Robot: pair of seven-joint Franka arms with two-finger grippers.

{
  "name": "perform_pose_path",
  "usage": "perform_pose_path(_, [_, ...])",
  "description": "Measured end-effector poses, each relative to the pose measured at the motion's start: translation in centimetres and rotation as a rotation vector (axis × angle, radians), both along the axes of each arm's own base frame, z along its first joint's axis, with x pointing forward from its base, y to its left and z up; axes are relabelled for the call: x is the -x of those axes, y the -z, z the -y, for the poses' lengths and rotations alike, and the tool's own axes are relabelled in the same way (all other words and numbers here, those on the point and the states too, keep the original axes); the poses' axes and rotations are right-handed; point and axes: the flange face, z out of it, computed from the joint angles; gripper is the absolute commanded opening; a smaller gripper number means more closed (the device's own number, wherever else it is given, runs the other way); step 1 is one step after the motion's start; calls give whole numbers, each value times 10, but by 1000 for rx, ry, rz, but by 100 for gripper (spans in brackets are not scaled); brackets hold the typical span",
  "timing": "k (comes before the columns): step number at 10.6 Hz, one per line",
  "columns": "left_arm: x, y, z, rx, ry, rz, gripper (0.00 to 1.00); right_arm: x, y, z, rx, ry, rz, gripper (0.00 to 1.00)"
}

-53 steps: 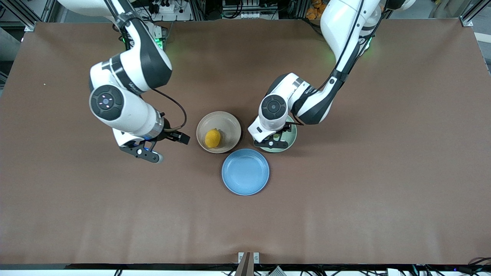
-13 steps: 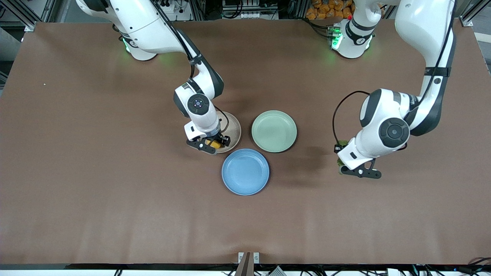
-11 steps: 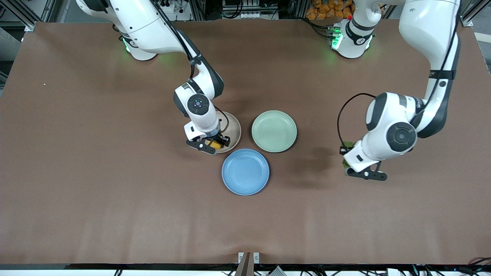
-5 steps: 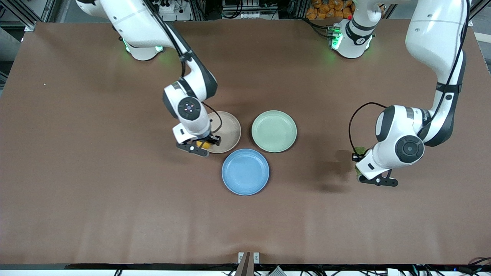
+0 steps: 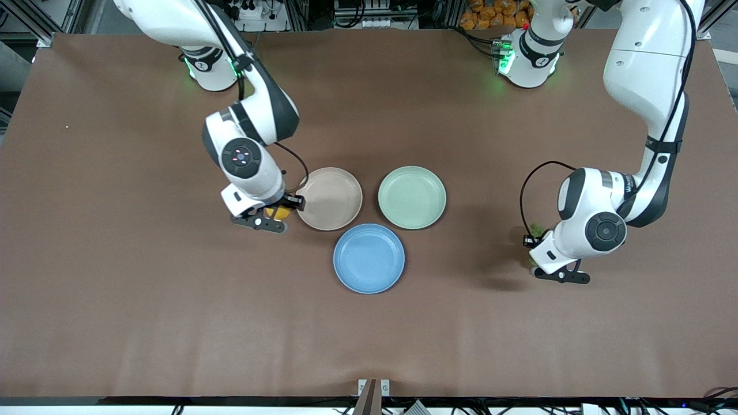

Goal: Pick lemon and lettuce from plates
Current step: 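Carry the lemon off the plate with the right gripper while the left gripper drops lettuce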

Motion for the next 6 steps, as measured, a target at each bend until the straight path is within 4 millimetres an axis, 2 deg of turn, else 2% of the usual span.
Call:
perform_pose_path(2, [-9,-15,1,5,-1,33,100,-7,-25,27,-10,-37,-12,61])
perform_pose_path(3, [-14,-28,1,8,-2,56,100,-10,-41,45,-16,-58,-29,61])
perform_pose_path(6, [-20,-82,-1,4,-8,99,100,-10,-95,102,-44,-129,-70,61])
